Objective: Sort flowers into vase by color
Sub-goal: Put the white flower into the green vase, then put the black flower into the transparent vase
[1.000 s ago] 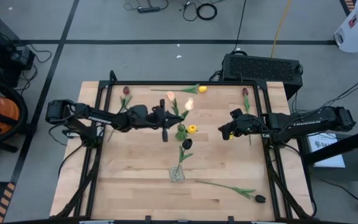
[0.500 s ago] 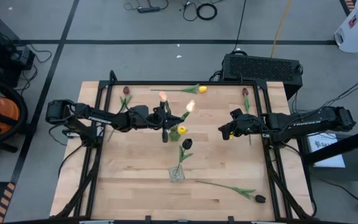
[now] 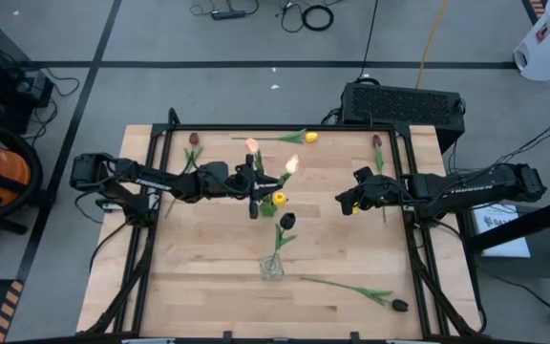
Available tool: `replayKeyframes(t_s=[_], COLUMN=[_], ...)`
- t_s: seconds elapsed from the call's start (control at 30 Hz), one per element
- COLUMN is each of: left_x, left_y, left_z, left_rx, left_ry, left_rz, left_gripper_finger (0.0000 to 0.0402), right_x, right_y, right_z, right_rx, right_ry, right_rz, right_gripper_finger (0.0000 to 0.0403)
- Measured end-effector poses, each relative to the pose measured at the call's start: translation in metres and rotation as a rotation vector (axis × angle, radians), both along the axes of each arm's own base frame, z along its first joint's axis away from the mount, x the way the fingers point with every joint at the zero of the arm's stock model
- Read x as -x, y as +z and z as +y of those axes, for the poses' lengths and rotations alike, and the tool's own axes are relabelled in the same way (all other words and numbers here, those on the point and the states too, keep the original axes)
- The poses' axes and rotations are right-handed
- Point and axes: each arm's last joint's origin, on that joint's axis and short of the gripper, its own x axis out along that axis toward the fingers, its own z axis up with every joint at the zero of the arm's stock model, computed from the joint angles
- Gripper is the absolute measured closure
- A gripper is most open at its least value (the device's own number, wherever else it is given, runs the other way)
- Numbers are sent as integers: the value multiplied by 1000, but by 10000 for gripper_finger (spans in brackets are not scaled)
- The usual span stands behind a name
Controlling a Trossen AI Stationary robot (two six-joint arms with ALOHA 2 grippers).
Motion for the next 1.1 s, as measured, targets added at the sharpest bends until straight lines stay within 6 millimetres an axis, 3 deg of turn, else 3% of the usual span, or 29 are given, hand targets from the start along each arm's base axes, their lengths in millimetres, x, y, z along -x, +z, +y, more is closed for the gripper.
replayKeyframes(t_s=[0.43,0.9,1.1], left_x=[8,10,19], left_y=[32,21,37], left_z=[-1,0,-1], left_rx=[-23,43,37], left_ry=[0,59,57], left_rz=[-211,-68,-117], left_gripper_finger=[317,317,317], right_x=[0,0,0], right_y=[0,0,0], right_z=[0,0,2], right_rx=[7,63,19], right_ry=[5,64,121], right_rz=[2,17,17], right_gripper_finger=[385,385,385])
